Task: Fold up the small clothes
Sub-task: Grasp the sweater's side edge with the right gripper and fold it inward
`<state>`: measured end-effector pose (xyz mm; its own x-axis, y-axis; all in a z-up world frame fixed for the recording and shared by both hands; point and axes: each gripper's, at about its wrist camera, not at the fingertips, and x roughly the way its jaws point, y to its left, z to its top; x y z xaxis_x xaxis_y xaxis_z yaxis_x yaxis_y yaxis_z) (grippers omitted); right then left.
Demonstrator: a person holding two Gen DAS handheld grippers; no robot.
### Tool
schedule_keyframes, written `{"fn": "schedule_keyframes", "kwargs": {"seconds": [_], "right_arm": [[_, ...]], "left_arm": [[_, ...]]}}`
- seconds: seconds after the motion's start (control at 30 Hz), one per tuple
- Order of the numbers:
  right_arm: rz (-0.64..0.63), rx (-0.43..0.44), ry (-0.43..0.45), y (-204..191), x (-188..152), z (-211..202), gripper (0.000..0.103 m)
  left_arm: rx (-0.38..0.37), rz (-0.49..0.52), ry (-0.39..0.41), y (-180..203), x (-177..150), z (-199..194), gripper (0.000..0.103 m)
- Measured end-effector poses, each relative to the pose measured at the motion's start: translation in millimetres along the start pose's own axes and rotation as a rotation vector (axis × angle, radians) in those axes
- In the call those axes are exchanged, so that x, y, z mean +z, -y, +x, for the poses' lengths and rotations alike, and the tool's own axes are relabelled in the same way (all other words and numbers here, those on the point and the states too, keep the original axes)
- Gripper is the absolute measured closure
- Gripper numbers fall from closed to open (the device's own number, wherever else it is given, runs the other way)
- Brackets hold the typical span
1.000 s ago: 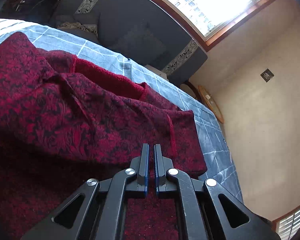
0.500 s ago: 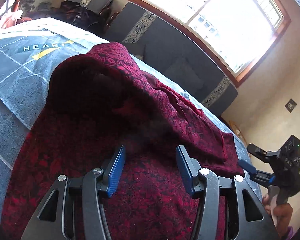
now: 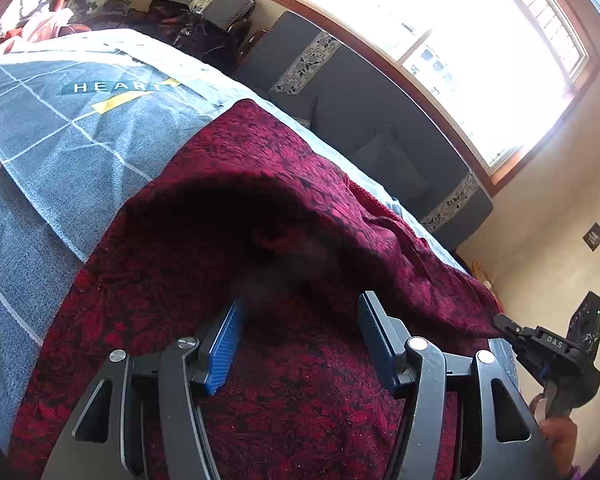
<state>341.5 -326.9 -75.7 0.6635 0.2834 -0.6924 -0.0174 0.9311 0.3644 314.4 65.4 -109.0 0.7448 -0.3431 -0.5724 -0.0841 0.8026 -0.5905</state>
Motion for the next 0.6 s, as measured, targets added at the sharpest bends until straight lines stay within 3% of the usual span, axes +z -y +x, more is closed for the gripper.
{"fn": "schedule_keyframes", "kwargs": {"seconds": [0.2,0.6], "right_arm": [[-0.005,-0.021,-0.06,17,-10,11,0.096],[0.076,-0.031,-0.04,35,-25,36,0.098]], "left_arm": [[0.016,0.021,0.016,3,-1,-3,0.043],[0.052,-0.017,0.028,-7,2,-2,0.043]]}}
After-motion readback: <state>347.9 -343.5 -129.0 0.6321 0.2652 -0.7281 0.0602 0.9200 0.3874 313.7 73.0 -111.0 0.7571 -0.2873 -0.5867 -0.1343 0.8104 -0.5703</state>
